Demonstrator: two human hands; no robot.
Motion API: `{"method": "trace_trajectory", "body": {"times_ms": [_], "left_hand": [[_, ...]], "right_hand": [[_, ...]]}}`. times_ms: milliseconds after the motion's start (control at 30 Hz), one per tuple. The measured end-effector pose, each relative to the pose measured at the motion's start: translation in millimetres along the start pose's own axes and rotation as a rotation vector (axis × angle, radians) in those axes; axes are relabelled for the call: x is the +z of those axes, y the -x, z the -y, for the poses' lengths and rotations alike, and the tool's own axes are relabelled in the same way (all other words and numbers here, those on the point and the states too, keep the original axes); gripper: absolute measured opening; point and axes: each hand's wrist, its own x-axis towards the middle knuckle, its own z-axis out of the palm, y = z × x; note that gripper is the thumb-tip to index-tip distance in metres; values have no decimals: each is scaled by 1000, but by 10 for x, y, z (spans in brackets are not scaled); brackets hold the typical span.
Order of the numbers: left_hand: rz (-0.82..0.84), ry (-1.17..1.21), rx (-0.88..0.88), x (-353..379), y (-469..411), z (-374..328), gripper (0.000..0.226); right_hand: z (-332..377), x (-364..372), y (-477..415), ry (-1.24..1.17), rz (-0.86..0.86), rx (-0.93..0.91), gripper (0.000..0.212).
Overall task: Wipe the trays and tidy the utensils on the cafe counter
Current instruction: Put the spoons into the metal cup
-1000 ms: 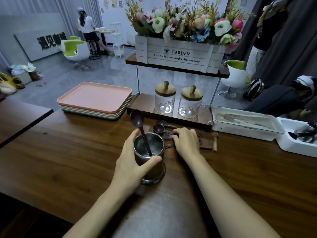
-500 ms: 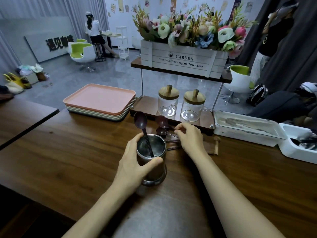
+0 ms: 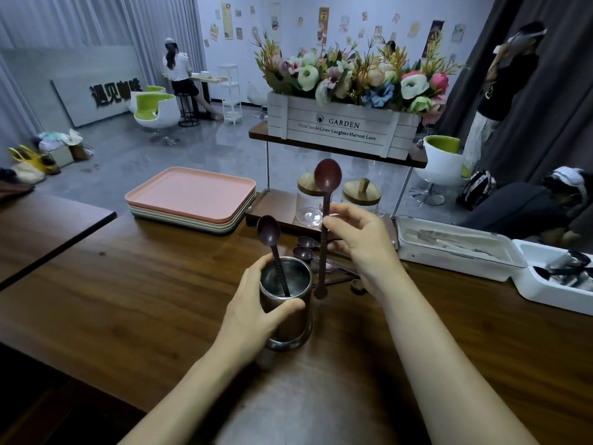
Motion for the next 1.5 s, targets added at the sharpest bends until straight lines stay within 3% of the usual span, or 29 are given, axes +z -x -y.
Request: {"method": "trace_trajectory", "body": {"times_ms": [433,600,800,933,1067,1200,1300,1400,1500], "left_hand": [[39,-24,1,-67,18,-27,85],[22,-13,-12,-75,12,-47,83],[7,25,-42,-51,21,-48,82],[-2,59,-50,-19,25,-39,82],[-29,67,-49,14,24,-33,82],[-69,58,-57,68,-18,-32,83],[-102,44,-65,96,-72,-24,85],[-117,36,-74,108,-118,-6,86],[-116,28,-79,108,-133,0,86]], "right_hand": [[-68,147,120,-141,-131,31,13],[-293,217,116,83,-58,18,4],[-472,245,168,283,-2,5,19],[-582,259,139,209,-28,13,4],[-691,295,107,95,16,100,9],[-739,251,40,-26,76,211,1],[-831,139,-25,-92,4,221,13],[-1094,-87,-161,265,-162,119,12],[-1251,-243,-255,715,-147,78,18]]}}
